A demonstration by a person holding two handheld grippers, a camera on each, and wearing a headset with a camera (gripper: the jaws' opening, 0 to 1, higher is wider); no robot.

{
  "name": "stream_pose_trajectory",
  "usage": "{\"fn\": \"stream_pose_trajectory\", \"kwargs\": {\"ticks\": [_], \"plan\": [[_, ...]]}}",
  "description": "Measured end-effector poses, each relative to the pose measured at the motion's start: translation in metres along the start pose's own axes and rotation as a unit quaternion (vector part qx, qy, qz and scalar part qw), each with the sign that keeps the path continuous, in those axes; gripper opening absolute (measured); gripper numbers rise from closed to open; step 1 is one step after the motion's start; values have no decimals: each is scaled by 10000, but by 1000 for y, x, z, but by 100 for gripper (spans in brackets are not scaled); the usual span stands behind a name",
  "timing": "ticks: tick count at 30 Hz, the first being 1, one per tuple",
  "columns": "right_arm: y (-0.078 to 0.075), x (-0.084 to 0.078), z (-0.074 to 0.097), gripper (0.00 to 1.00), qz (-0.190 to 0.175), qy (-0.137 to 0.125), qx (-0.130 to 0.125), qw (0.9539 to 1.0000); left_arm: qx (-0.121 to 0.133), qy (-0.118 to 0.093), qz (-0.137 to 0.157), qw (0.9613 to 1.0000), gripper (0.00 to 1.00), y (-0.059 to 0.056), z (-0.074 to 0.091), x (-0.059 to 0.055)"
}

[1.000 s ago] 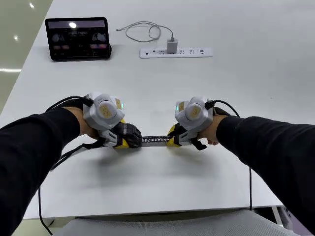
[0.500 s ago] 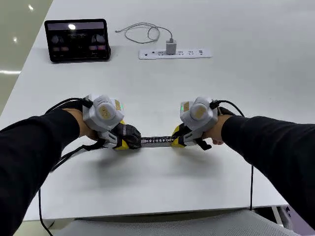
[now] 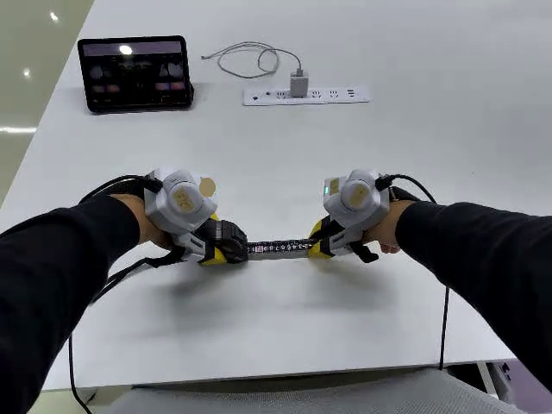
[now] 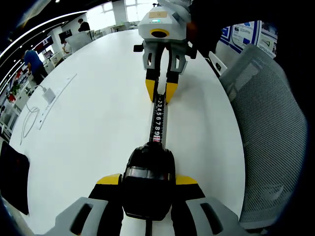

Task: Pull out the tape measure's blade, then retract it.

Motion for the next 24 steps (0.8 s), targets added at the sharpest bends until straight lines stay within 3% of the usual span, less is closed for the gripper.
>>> {"fn": "stream_pose_trajectory", "kwargs": {"ticks": [24], "plan": [[-3,-14,14,10,-81,111,-62,9999,19,0,17,10000,33,1,-1,-1]]}}
Point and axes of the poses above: the centre of the closed fingertips' face, and the gripper's own axes: z roughly backward along the fingers, y roughly to its left, x roughly out of its top, the point moved 5 cm from there along z, roughly backward along the fingers, and after that the axes turned 7 degrees about -y, right-handed, at the moved point
